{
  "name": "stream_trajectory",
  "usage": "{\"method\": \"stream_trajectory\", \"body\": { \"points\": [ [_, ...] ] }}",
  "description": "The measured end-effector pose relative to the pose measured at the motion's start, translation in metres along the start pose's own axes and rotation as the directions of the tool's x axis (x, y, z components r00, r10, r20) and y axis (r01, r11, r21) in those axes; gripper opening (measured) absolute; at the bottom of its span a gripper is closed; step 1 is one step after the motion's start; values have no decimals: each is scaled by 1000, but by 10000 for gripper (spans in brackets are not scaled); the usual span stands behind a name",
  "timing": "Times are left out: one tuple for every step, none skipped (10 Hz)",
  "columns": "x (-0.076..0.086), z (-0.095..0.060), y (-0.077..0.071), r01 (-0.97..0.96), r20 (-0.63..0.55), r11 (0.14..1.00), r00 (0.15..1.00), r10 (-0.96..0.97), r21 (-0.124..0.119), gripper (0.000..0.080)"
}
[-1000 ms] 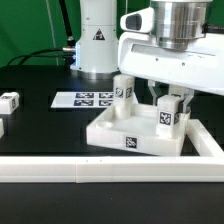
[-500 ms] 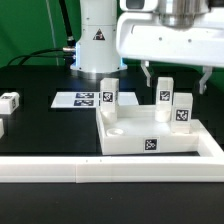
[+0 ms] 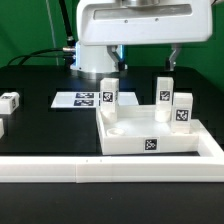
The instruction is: Assemble square table
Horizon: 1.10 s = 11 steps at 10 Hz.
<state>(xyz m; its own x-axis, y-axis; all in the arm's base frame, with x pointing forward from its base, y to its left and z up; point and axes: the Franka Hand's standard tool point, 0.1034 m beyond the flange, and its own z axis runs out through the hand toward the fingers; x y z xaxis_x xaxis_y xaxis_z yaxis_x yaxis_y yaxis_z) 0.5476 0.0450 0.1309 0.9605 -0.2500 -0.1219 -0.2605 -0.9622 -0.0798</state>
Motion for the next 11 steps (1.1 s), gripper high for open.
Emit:
{"method": "stream_trajectory", "body": {
  "points": [
    [0,0,-1,2,1,1000,1000,-2,0,649],
    [-1,1,-1,2,1,1000,1000,-2,-1,649],
    [-1,1,-1,1,1,1000,1000,-1,-1,649],
    [-1,2,0,9,2,1000,1000,-9,-1,649],
    [-4,5,7,48,6,999,999,-48,-3,649],
    [-8,6,16,77,8,997,997,-77,-4,649],
    [-15,10,29,86,5,996,996,-86,-6,649],
    [-20,15,43,112,8,994,994,-112,-10,649],
    [-20,15,44,104,8,995,995,-104,-11,649],
    [-19,15,45,109,8,994,994,-109,-11,649],
    [-17,14,54,103,7,995,995,-103,-12,649]
  ]
}}
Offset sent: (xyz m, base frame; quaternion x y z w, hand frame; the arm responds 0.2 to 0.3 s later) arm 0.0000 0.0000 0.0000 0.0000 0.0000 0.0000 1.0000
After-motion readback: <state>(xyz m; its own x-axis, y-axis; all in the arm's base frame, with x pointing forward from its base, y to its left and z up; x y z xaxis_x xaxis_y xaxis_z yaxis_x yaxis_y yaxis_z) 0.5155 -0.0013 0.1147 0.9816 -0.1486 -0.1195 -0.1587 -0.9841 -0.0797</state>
